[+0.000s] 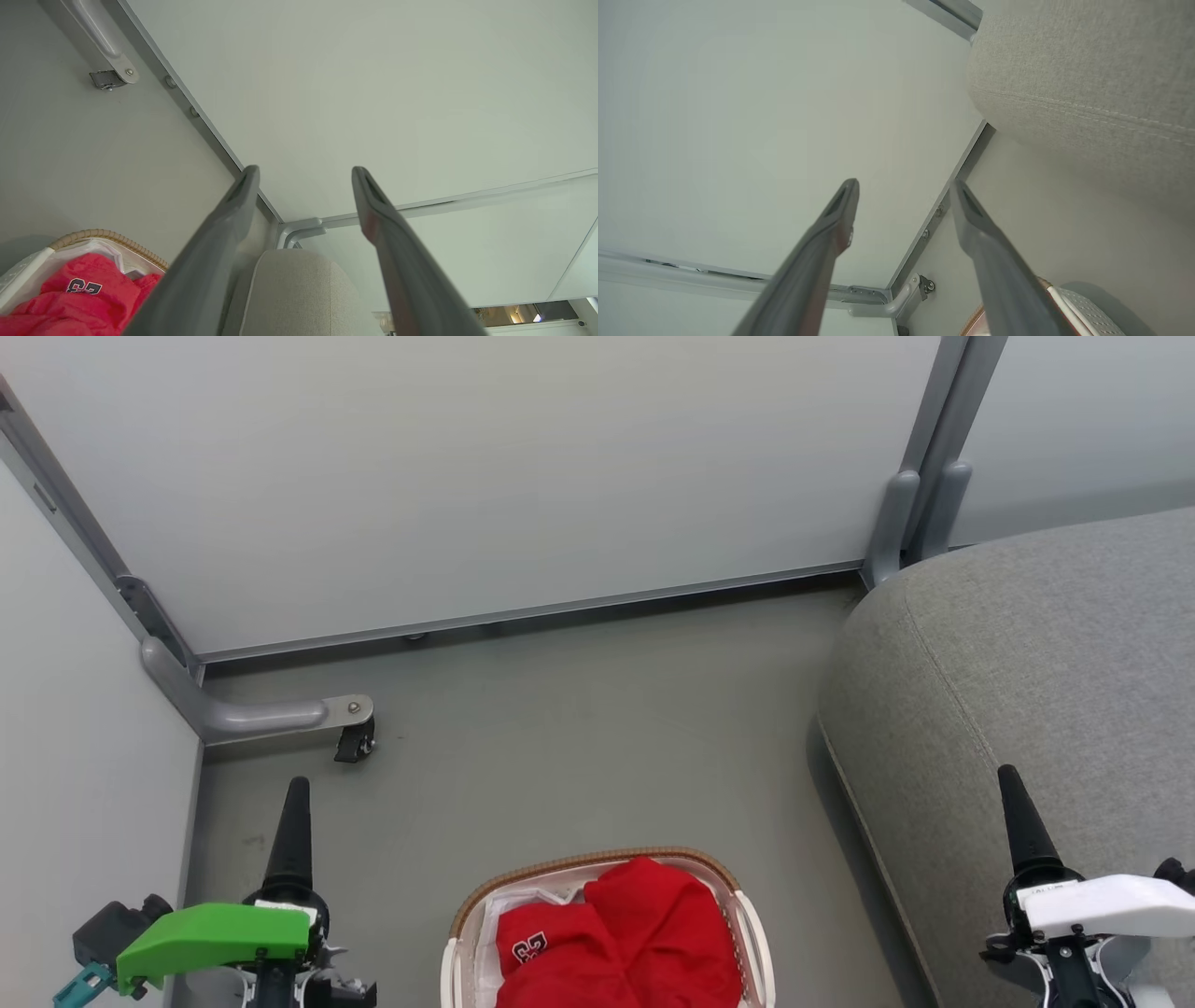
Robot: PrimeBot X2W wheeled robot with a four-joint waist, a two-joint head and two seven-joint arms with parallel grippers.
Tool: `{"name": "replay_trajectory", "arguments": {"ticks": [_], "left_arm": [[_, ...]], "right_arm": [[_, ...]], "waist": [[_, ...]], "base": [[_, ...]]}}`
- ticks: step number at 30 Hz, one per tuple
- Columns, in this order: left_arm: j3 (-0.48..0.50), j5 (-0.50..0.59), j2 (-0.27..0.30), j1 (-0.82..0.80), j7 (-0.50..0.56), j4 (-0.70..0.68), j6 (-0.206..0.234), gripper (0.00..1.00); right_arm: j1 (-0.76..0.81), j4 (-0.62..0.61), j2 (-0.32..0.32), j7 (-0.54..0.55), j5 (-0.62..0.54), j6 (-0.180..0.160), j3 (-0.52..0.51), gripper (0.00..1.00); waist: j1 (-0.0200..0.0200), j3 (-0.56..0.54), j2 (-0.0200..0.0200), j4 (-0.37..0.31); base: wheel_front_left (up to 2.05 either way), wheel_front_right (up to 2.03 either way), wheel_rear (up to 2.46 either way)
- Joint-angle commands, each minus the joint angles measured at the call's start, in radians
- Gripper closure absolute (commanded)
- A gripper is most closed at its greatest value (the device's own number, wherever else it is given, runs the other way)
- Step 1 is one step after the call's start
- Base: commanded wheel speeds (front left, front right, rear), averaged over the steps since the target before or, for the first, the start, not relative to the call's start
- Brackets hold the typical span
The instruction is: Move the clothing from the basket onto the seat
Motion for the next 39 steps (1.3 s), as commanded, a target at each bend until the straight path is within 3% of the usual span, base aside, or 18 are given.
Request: {"name": "replay_trajectory", "arguments": {"ticks": [1, 20, 39], "left_arm": [[-0.004, 0.044, 0.006, -0.016, -0.012, -0.023, 0.005, 0.0], [-0.086, 0.461, 0.008, -0.01, -0.079, -0.04, 0.052, 0.0], [-0.102, 0.679, 0.01, 0.02, -0.134, 0.0, 0.066, 0.0]], "right_arm": [[0.002, -0.027, -0.009, -0.012, -0.058, 0.0, 0.002, 0.0], [0.031, -0.067, -0.012, -0.08, -0.472, 0.0, 0.03, 0.0], [0.057, -0.055, -0.015, -0.134, -0.739, 0.0, 0.05, 0.0]], "waist": [[0.0, 0.0, -0.0001, 0.001], [0.0, 0.001, -0.0001, 0.006], [0.0, -0.009, -0.0001, 0.009]], "base": [[0.0, 0.0, 0.0], [0.0, 0.0, 0.0], [0.0, 0.0, 0.0]]}}
